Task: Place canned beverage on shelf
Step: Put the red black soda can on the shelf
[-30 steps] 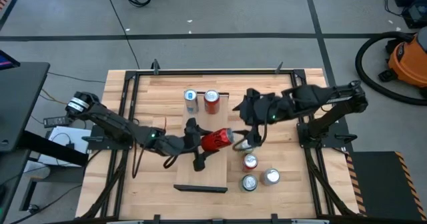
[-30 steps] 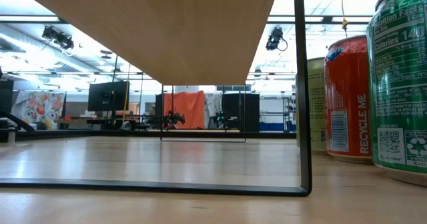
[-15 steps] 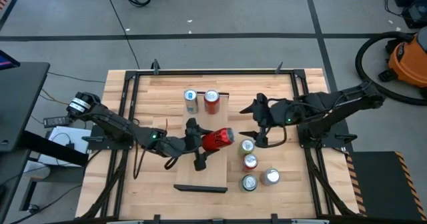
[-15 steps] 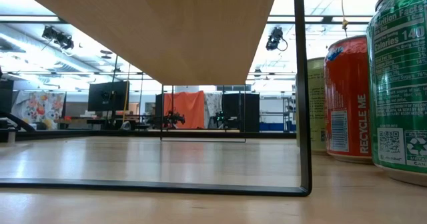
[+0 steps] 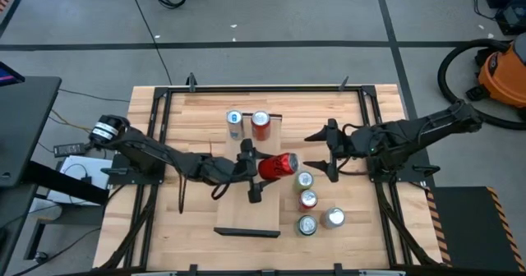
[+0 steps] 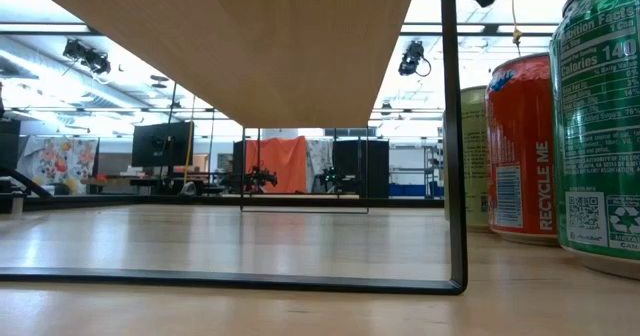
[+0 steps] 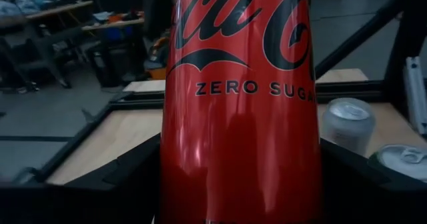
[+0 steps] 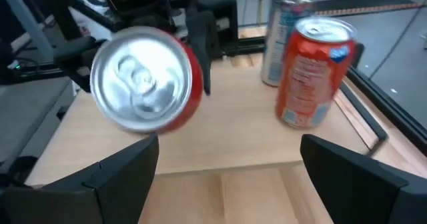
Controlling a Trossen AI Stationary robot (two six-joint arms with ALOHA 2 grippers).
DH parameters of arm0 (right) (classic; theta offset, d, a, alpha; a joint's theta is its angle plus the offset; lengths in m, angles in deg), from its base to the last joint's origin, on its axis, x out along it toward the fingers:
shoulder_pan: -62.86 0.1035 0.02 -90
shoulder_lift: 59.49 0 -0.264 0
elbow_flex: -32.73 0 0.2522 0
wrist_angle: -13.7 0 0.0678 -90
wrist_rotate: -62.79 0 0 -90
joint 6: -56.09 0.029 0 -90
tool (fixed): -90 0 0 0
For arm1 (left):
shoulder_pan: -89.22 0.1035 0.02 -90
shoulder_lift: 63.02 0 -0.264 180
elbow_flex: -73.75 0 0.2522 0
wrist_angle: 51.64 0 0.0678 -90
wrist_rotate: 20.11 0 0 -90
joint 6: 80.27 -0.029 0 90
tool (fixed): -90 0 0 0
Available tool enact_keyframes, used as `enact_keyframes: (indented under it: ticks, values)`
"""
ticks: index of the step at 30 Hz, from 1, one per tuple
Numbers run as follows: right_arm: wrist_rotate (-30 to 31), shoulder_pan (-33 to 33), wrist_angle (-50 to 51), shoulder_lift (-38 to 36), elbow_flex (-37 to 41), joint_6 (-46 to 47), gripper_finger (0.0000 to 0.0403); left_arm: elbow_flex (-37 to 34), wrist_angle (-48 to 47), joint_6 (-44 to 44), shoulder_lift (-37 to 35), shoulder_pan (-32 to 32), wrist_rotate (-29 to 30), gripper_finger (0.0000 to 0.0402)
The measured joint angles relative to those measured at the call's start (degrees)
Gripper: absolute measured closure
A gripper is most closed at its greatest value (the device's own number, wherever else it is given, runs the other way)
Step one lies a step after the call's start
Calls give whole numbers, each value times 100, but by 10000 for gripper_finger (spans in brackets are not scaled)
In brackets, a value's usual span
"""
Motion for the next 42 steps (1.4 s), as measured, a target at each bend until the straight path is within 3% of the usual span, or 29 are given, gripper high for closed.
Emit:
enact_keyframes:
  ticks: [7,12,20,26,34,39,42]
  values:
    - [131,283,-12,-139,199,323,27,4,-21,-365,-183,-27,-93,88]
    - [622,559,-211,-95,527,451,27,4,-10,-367,-185,171,-313,88]
    - [900,664,-1321,-47,914,112,27,4,181,-372,-182,362,-889,88]
    - [834,700,-2167,137,1247,-72,27,4,467,-382,-182,336,-927,88]
    - [644,700,-4274,702,1381,-1425,27,4,910,-93,-182,278,-1077,88]
    - [602,700,-4759,762,1381,-2228,27,2,1293,207,-182,308,-1597,88]
    - [214,587,-4775,722,1309,-2356,27,2,1480,385,-182,388,-1842,88]
